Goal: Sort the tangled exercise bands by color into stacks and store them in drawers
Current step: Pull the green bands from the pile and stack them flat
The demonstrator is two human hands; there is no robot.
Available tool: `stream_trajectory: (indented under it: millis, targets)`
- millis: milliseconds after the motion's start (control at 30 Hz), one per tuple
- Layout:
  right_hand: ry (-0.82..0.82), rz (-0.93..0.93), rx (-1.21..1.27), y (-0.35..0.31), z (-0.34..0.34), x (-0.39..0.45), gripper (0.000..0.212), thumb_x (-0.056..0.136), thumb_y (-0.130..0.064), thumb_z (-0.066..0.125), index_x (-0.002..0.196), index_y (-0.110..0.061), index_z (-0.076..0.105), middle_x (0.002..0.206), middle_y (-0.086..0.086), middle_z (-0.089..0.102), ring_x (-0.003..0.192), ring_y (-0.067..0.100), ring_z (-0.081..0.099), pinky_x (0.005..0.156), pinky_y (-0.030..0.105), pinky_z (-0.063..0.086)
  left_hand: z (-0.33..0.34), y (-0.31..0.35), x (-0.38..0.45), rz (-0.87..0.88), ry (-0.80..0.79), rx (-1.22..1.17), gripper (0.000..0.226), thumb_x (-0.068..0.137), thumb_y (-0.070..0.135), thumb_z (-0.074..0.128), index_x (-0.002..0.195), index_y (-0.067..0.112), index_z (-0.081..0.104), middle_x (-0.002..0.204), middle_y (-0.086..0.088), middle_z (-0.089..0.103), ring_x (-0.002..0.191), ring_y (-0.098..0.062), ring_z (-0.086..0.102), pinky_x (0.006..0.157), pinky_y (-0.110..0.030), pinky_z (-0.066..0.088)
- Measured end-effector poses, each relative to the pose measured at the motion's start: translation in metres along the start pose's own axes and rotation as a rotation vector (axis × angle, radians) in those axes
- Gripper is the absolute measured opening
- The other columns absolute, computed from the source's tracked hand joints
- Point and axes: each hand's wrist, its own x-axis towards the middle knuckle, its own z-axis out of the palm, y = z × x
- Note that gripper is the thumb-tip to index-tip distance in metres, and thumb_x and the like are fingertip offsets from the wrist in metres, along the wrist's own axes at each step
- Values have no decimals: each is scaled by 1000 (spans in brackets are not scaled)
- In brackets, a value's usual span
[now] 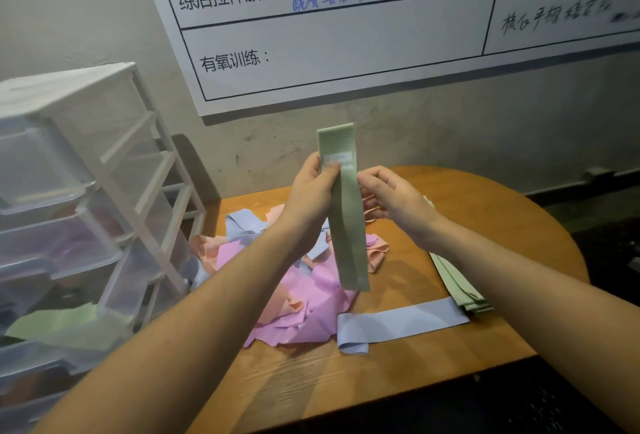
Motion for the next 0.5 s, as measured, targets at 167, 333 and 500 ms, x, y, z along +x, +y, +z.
stream_trajectory:
  millis: [167, 333, 500]
  targets:
    - [-102, 31, -110, 22, -23, -12, 25, 91, -31, 66, 111, -18, 58, 107, 11, 71, 93, 14, 65, 79, 32, 51, 25, 4, 16, -137, 0, -294, 15, 107, 10, 38, 113, 9, 51, 88, -10, 64, 71, -23, 71, 73, -42, 59]
    - [-1, 61, -228, 36, -49, -22, 13, 100, -22, 59, 107, -11, 63, 100, 15, 70, 86, 13, 63, 77, 31, 47, 45, 0, 36, -212, 35, -417, 16, 106, 7, 38, 114, 11, 52, 91, -9, 65, 71, -21, 73, 68, -36, 60]
    - [83, 90, -334, 50, -76, -34, 12, 104, -23, 52, 105, -16, 61, 86, 14, 69, 73, 14, 58, 69, 32, 45, 68, -21, 64, -244, 83, -369, 17, 103, 0, 39, 111, 10, 51, 86, -14, 67, 76, -23, 66, 73, -39, 56]
